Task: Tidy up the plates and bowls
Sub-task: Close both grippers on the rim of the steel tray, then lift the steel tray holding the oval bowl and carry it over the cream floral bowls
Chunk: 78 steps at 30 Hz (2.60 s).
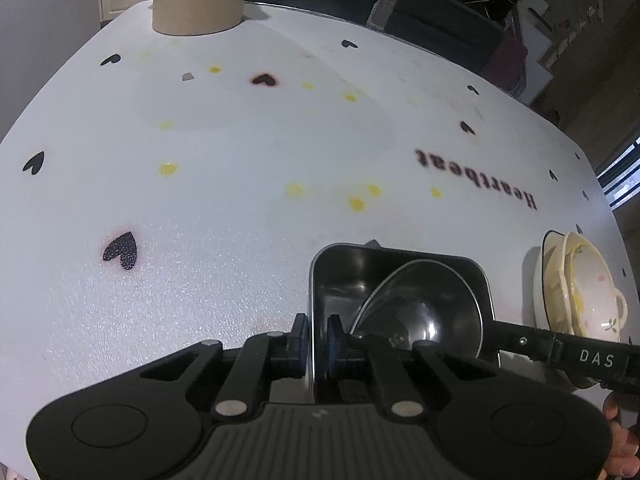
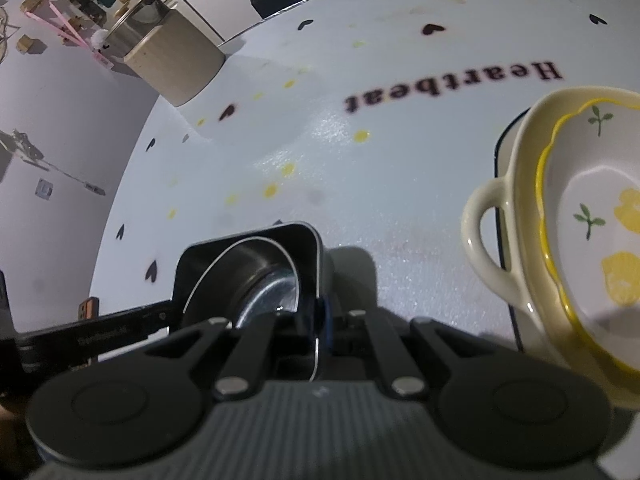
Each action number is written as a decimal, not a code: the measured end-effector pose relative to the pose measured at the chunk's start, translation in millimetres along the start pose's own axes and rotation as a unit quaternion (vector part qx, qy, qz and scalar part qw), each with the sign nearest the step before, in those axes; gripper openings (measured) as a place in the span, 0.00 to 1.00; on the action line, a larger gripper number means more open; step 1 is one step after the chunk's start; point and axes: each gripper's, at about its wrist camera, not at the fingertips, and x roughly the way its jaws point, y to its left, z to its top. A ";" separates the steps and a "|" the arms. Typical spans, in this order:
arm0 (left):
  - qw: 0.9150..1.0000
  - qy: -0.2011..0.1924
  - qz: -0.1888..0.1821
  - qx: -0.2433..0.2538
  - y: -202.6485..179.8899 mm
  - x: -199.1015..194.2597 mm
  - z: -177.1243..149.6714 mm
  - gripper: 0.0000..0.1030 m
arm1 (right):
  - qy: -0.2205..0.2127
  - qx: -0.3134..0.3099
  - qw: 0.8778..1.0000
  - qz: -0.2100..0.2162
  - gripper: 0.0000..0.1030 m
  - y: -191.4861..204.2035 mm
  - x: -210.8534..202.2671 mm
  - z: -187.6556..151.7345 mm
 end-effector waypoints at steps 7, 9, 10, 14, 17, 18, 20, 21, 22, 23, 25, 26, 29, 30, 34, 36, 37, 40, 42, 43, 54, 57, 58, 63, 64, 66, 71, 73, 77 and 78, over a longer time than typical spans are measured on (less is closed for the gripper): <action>1.000 0.011 0.011 0.016 -1.0 4.9 -0.7 0.04 | 0.000 -0.018 1.000 -0.006 0.06 4.4 1.7 -0.7; 1.000 0.011 0.011 0.019 -1.1 5.4 -0.9 0.03 | -0.001 -0.023 1.000 -0.009 0.06 5.0 2.7 -0.7; 1.000 0.010 0.012 0.020 -0.9 5.1 -1.3 0.03 | -0.001 -0.025 1.000 -0.010 0.06 5.8 3.3 -0.4; 1.000 0.002 0.012 0.016 -0.2 0.8 -0.1 0.03 | -0.001 -0.032 0.999 -0.010 0.06 7.0 3.9 1.5; 1.000 -0.015 0.003 0.003 0.7 -8.1 3.5 0.03 | -0.006 -0.035 0.999 -0.001 0.06 7.3 -0.1 3.3; 1.000 -0.023 -0.001 -0.002 0.4 -12.0 5.2 0.03 | -0.012 -0.038 0.999 0.000 0.06 8.1 -2.8 4.7; 0.999 -0.037 -0.009 -0.013 -1.5 -19.9 9.5 0.03 | -0.025 -0.044 0.999 0.002 0.06 9.0 -9.3 8.0; 0.999 -0.045 -0.013 -0.017 -3.1 -24.0 11.4 0.03 | -0.031 -0.046 0.998 0.003 0.06 9.3 -12.6 9.8; 0.998 -0.054 -0.018 -0.020 -4.9 -28.5 13.4 0.03 | -0.038 -0.046 0.998 0.006 0.06 9.2 -17.0 12.5; 0.998 -0.063 -0.023 -0.023 -6.9 -33.1 15.3 0.03 | -0.043 -0.043 0.998 0.009 0.06 7.8 -20.9 14.8; 0.996 -0.075 -0.035 -0.028 -11.4 -40.0 19.0 0.03 | -0.055 -0.035 0.998 0.018 0.06 4.3 -30.4 20.0; 0.995 -0.081 -0.041 -0.031 -14.0 -43.1 20.8 0.03 | -0.061 -0.032 0.997 0.022 0.06 2.1 -35.6 22.8; 0.993 -0.098 -0.057 -0.035 -25.2 -52.4 25.0 0.03 | -0.078 -0.026 0.996 0.030 0.06 -4.6 -51.7 29.4; 0.992 -0.104 -0.062 -0.033 -30.2 -55.9 26.7 0.03 | -0.082 -0.024 0.996 0.032 0.06 -6.8 -56.7 31.2; 0.988 -0.125 -0.084 -0.031 -49.9 -67.3 31.4 0.03 | -0.107 -0.024 0.993 0.042 0.06 -18.0 -85.5 36.7; 0.986 -0.132 -0.097 -0.029 -59.7 -71.4 33.8 0.03 | -0.118 -0.024 0.992 0.046 0.06 -24.2 -99.4 37.2; 0.985 -0.136 -0.104 -0.027 -66.4 -73.5 34.4 0.03 | -0.125 -0.023 0.991 0.048 0.06 -27.9 -106.1 36.9; 0.982 -0.145 -0.121 -0.021 -85.1 -75.5 36.4 0.03 | -0.142 -0.018 0.988 0.051 0.06 -38.6 -124.1 34.1; 0.980 -0.149 -0.132 -0.016 -99.4 -75.3 37.3 0.03 | -0.152 -0.012 0.987 0.051 0.06 -51.5 -138.7 35.1; 0.979 -0.150 -0.136 -0.013 -104.6 -75.4 36.9 0.03 | -0.159 -0.009 0.986 0.051 0.06 -58.2 -145.3 34.2; 0.979 -0.133 -0.152 0.029 -175.8 -49.3 32.1 0.03 | -0.190 0.019 0.981 0.027 0.06 -118.4 -183.8 20.1; 0.981 -0.120 -0.150 0.042 -191.3 -38.2 28.3 0.03 | -0.191 0.028 0.981 0.017 0.06 -134.6 -188.8 14.4; 0.981 -0.114 -0.150 0.045 -195.8 -34.5 27.4 0.03 | -0.191 0.031 0.981 0.015 0.06 -136.9 -186.1 14.2; 0.983 -0.096 -0.148 0.049 -205.9 -18.7 21.0 0.03 | -0.183 0.044 0.982 0.004 0.06 -161.2 -185.1 8.3; 0.984 -0.092 -0.147 0.048 -207.6 -15.1 20.5 0.03 | -0.181 0.045 0.983 0.003 0.06 -163.2 -183.2 8.2; 0.985 -0.083 -0.145 0.049 -212.3 -7.6 18.4 0.03 | -0.176 0.046 0.983 0.000 0.06 -166.8 -181.9 6.1; 0.987 -0.068 -0.135 0.060 -222.1 5.0 15.8 0.03 | -0.163 0.054 0.985 -0.011 0.06 -179.7 -179.8 4.1; 0.988 -0.062 -0.127 0.063 -225.0 10.9 14.7 0.03 | -0.157 0.057 0.986 -0.017 0.06 -183.1 -177.3 5.0; 0.990 -0.051 -0.115 0.069 -227.7 18.6 12.5 0.03 | -0.148 0.057 0.987 -0.026 0.06 -183.4 -175.1 6.6; 0.990 -0.049 -0.111 0.070 -227.8 20.0 12.7 0.03 | -0.146 0.057 0.987 -0.028 0.06 -182.7 -173.0 8.6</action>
